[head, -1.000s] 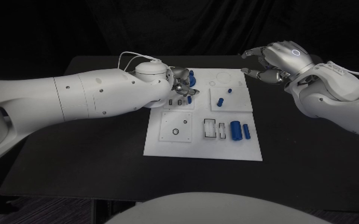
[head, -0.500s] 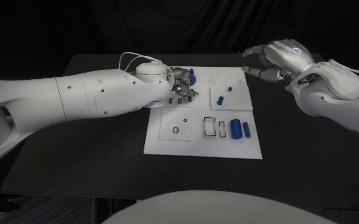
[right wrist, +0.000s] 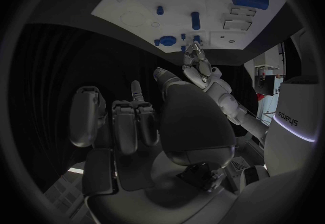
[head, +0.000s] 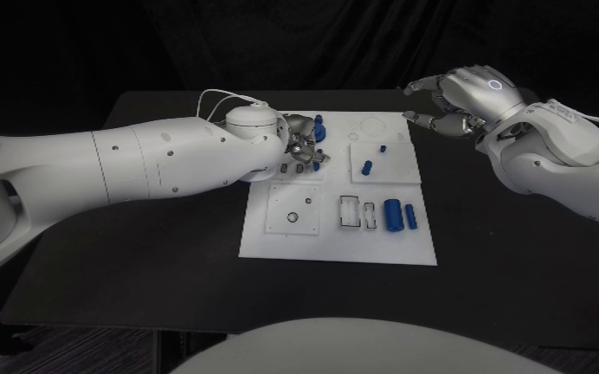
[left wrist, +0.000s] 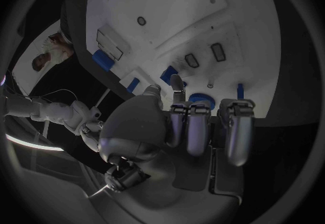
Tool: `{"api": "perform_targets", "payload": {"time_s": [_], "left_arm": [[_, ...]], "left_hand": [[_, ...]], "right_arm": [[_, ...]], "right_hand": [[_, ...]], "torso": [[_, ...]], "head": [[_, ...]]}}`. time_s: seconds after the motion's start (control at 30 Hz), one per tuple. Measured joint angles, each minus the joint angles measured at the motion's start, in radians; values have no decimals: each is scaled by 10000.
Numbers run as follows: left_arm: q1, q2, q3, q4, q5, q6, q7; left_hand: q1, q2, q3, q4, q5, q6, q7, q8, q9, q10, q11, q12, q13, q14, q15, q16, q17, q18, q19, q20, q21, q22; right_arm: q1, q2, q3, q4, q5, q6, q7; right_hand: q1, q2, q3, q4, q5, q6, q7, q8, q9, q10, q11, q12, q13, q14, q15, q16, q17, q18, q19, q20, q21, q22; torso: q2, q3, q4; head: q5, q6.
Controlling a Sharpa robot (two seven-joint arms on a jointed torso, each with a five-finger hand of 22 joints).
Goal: Assemble the parts on the task board
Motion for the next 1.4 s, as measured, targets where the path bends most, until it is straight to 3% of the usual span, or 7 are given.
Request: {"api": "perform_targets", "payload": {"time_s": [0.57,1.0,1.4], "left_arm": [[-41,18,0,-58,-3,65,1],[-92,77,0,-155,-4,223,15],[-106,104,1,-179,-6,326,88]], "left_hand": [[0,0,28,29,0,0,0,-117,15,-1,1,2,-1,0,1,0,-1,1,-37,-37,0,0],[95,-95,277,28,0,250,38,-907,-211,-1,2,2,-3,-1,1,0,-1,1,-38,-36,-37,7],[277,-277,428,-14,0,463,38,-1357,-391,-1,2,3,-4,-1,1,0,-1,1,-38,-36,-86,7]], "right_arm": [[0,15,0,-6,0,53,-3],[0,25,0,-10,0,101,-8],[0,31,0,-15,1,136,-18]], "right_hand": [[-1,-1,0,0,0,0,0,0,-8,0,0,0,-2,0,0,0,0,0,0,0,-40,-1],[27,27,0,0,0,73,-1,0,-19,0,0,0,-3,0,0,0,0,0,0,0,-40,-2],[40,40,0,0,0,73,-1,0,-38,0,0,0,-4,0,0,0,0,-1,0,0,-40,-3]], "torso": [[4,13,-4],[6,23,-5],[2,31,-11]], "head": [[10,0],[19,0],[20,0]]}}
